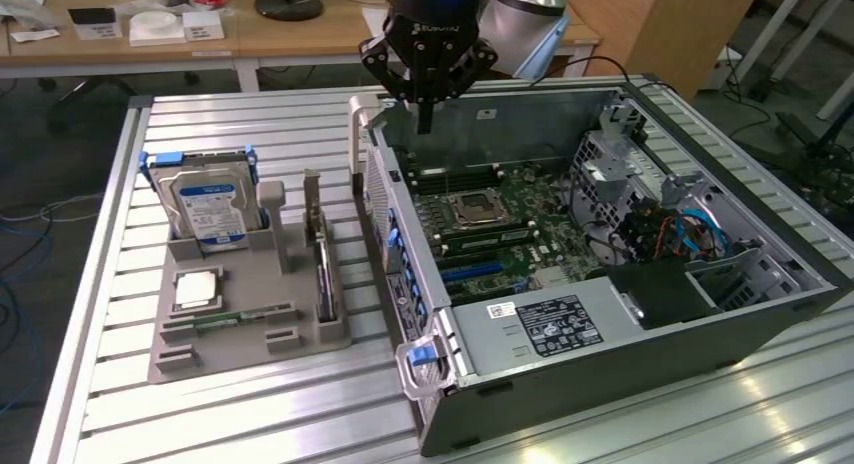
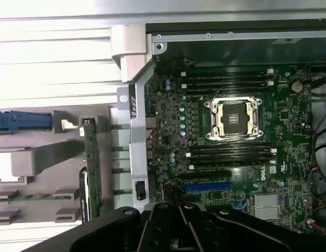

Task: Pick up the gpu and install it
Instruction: 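Reach for the gpu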

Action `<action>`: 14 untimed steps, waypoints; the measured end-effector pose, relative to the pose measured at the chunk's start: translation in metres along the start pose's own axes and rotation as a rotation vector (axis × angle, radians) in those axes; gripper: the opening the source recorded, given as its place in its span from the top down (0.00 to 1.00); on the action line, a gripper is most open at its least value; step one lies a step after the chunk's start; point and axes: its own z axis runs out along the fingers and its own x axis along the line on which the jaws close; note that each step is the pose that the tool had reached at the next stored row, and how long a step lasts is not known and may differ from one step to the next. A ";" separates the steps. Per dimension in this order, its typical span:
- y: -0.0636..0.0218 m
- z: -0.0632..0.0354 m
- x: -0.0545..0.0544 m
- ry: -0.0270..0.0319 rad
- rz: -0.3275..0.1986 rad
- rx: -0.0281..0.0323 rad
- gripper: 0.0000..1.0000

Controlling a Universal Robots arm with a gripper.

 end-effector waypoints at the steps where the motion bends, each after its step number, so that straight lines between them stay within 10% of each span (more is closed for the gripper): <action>1: -0.0001 0.0000 0.001 0.0000 0.000 0.0000 0.89; 14: -0.0021 -0.0002 0.028 -0.0001 0.000 0.0000 0.89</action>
